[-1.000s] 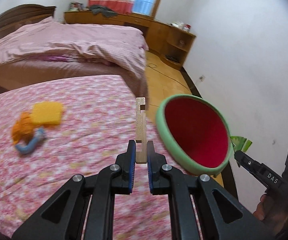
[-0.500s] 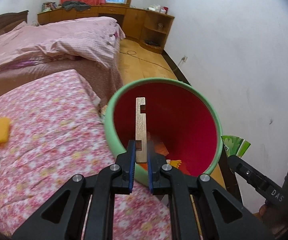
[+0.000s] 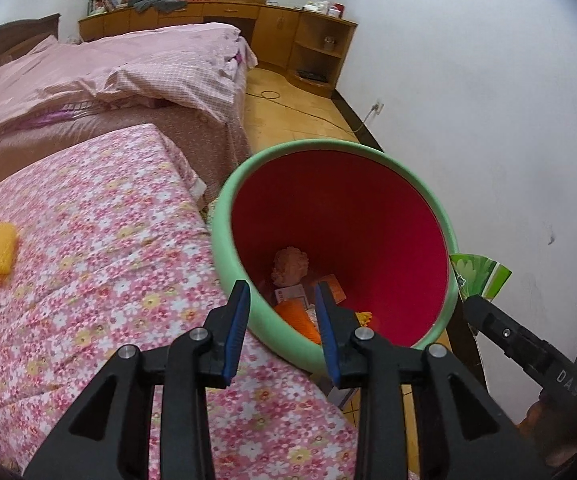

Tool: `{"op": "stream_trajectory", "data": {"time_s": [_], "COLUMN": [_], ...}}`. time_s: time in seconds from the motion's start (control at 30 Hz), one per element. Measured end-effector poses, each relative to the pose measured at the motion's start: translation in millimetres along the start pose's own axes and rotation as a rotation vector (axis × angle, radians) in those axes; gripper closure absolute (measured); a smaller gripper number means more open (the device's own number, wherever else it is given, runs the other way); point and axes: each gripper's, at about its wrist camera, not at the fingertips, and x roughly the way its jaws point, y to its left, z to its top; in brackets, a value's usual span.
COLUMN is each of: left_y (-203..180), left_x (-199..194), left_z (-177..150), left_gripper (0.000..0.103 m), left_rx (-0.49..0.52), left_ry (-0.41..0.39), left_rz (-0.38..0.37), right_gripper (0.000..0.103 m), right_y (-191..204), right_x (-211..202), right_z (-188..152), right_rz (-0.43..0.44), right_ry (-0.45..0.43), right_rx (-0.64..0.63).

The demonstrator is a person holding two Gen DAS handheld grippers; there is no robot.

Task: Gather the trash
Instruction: 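Open the left tool over the bin while the right tool releases the green box, then move both tools back over the items on the bed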

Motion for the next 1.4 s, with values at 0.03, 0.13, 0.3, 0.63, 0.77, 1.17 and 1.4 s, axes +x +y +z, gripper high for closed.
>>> {"op": "stream_trajectory", "data": {"time_s": [0.03, 0.13, 0.3, 0.63, 0.77, 1.17, 1.4], "left_y": [2, 7, 20, 60, 81, 155, 198], "left_x": [-1, -4, -16, -41, -52, -90, -102], "left_z": [0, -2, -7, -19, -27, -45, -41], "left_gripper": [0.07, 0.07, 0.07, 0.06, 0.052, 0.039, 0.039], "left_rx": [-0.006, -0.016, -0.045, -0.132, -0.18, -0.337, -0.392], "left_ry": [-0.002, -0.009, -0.021, -0.043, -0.049, -0.111, -0.156], "left_rz": [0.003, 0.018, 0.04, 0.132, 0.172, 0.321, 0.393], "right_gripper": [0.066, 0.064, 0.063, 0.057, 0.046, 0.045, 0.045], "right_y": [2, 9, 15, 16, 18, 31, 41], "right_x": [2, 11, 23, 19, 17, 20, 27], "right_z": [1, 4, 6, 3, 1, -6, -12], "right_rz": [0.0, 0.004, 0.028, 0.026, 0.03, 0.009, 0.009], "right_ry": [0.0, 0.015, 0.054, 0.06, 0.06, 0.065, 0.086], "right_rx": [-0.006, -0.032, -0.018, -0.001, 0.014, -0.009, -0.028]}}
